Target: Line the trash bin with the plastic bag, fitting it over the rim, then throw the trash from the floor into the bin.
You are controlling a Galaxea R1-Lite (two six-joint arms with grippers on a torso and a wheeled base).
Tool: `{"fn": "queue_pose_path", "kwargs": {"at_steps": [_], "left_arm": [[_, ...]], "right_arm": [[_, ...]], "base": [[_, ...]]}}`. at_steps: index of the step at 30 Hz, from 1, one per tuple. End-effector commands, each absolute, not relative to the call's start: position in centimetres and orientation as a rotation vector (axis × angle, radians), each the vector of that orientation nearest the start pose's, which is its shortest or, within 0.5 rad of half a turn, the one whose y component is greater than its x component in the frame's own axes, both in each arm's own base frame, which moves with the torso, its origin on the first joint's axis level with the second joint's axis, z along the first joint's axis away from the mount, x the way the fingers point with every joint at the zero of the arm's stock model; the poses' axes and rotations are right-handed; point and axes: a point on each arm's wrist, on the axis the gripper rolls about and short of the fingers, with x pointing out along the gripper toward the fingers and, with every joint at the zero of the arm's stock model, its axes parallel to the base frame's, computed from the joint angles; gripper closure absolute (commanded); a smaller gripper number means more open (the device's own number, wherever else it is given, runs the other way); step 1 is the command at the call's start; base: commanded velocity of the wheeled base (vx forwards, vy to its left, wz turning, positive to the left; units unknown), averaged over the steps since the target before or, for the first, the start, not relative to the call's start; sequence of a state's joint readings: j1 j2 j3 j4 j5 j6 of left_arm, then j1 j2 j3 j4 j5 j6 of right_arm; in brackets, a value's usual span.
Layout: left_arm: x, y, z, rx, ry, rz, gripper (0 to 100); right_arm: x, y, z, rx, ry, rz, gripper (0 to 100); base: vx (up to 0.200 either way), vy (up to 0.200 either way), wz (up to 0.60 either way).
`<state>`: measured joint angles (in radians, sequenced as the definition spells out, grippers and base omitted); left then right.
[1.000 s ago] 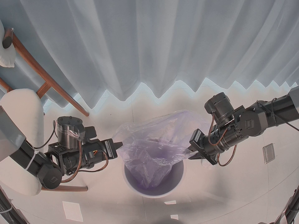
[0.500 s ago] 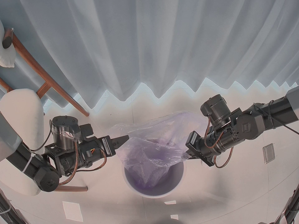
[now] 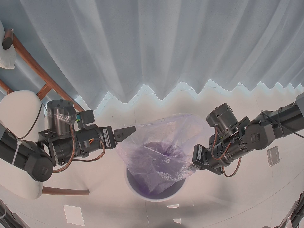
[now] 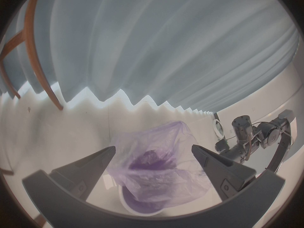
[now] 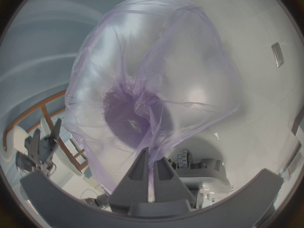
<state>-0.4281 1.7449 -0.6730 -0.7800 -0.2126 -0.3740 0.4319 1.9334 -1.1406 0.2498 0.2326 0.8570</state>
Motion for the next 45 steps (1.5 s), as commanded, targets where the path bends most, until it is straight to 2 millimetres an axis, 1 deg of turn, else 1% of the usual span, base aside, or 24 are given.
{"fn": "queue_pose_path", "kwargs": {"at_steps": [1, 5, 6, 8, 9, 11, 14, 16, 19, 23, 26, 29, 34, 39, 43, 44, 45], "left_arm": [[28.7, -12.1, 15.4, -0.272, 0.395, -0.543, 0], [29.7, -11.5, 15.8, -0.246, 0.389, -0.554, 0], [29.8, -11.5, 15.9, -0.247, 0.389, -0.555, 0], [30.0, -11.7, 16.0, -0.243, 0.394, -0.564, 0], [30.0, -11.8, 15.9, -0.243, 0.399, -0.565, 0], [30.2, -12.2, 15.5, -0.225, 0.408, -0.575, 0], [30.8, -12.1, 14.7, -0.184, 0.416, -0.572, 0], [31.2, -12.1, 14.1, -0.167, 0.427, -0.569, 0], [31.3, -12.0, 13.9, -0.166, 0.432, -0.569, 0], [31.6, -12.2, 12.7, -0.17, 0.475, -0.603, 0], [32.8, -12.7, 11.8, -0.167, 0.48, -0.606, 0], [33.4, -13.3, 11.7, -0.165, 0.475, -0.616, 0], [33.2, -14.2, 11.2, -0.16, 0.494, -0.642, 0], [33.8, -14.4, 9.9, -0.156, 0.523, -0.638, 0], [33.9, -14.6, 9.6, -0.155, 0.528, -0.642, 0], [33.9, -14.6, 9.5, -0.155, 0.529, -0.642, 100], [34.0, -14.6, 9.6, -0.156, 0.525, -0.642, 100]], "right_arm": [[29.6, 14.2, 12.0, 0.573, 1.228, 0.14, 100], [29.2, 13.8, 11.3, 0.442, 1.233, 0.209, 100], [29.2, 13.7, 11.2, 0.415, 1.232, 0.224, 100], [29.1, 13.7, 10.7, 0.307, 1.225, 0.291, 100], [29.2, 13.7, 10.7, 0.29, 1.221, 0.302, 100], [30.0, 13.5, 10.5, 0.215, 1.168, 0.367, 100], [31.0, 13.7, 10.3, 0.137, 1.091, 0.433, 100], [31.2, 13.8, 10.5, 0.127, 1.056, 0.455, 100], [31.0, 14.3, 10.8, 0.132, 1.048, 0.511, 100], [30.8, 15.1, 10.8, 0.114, 1.038, 0.548, 100], [30.7, 15.1, 10.7, 0.113, 1.039, 0.549, 100], [30.6, 15.0, 10.6, 0.114, 1.041, 0.545, 100], [30.7, 14.8, 10.5, 0.12, 1.046, 0.535, 100], [30.7, 14.8, 10.5, 0.121, 1.046, 0.532, 100], [30.7, 14.8, 10.6, 0.122, 1.045, 0.533, 100], [30.6, 14.8, 10.5, 0.121, 1.047, 0.533, 100], [30.6, 14.8, 10.5, 0.123, 1.047, 0.532, 100]], "base": [[0.0, 0.0, 0.0], [0.0, 0.0, 0.0], [0.0, 0.0, 0.0], [0.0, 0.0, 0.0], [0.0, 0.0, 0.0], [0.0, 0.0, 0.0], [0.0, 0.0, 0.0], [0.0, 0.0, 0.0], [0.0, 0.0, 0.0], [0.0, 0.0, 0.0], [0.0, 0.0, 0.0], [0.0, 0.0, 0.0], [0.0, 0.0, 0.0], [0.0, 0.0, 0.0], [0.0, 0.0, 0.0], [0.0, 0.0, 0.0], [0.0, 0.0, 0.0]]}}
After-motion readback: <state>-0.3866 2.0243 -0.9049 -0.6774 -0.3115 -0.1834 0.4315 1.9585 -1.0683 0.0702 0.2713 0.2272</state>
